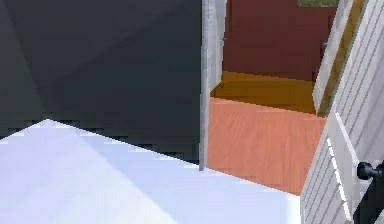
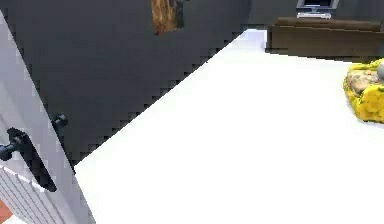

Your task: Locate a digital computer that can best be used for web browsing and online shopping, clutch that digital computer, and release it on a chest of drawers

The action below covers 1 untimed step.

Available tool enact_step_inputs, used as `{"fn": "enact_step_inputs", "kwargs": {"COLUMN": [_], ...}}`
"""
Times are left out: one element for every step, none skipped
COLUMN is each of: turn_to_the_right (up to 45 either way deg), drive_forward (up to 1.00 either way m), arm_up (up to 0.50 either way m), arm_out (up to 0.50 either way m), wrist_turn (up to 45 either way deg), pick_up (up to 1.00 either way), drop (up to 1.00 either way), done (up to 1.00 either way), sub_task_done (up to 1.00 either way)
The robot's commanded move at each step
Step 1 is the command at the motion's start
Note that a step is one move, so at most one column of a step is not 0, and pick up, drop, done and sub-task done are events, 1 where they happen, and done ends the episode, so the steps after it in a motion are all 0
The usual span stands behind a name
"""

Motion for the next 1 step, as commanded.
{"fn": "enact_step_inputs", "kwargs": {"turn_to_the_right": [0.0], "drive_forward": [0.25], "arm_up": [0.00], "arm_out": [0.00], "wrist_turn": [0.0], "pick_up": [0.00], "drop": [0.00], "done": [0.00], "sub_task_done": [0.00]}}
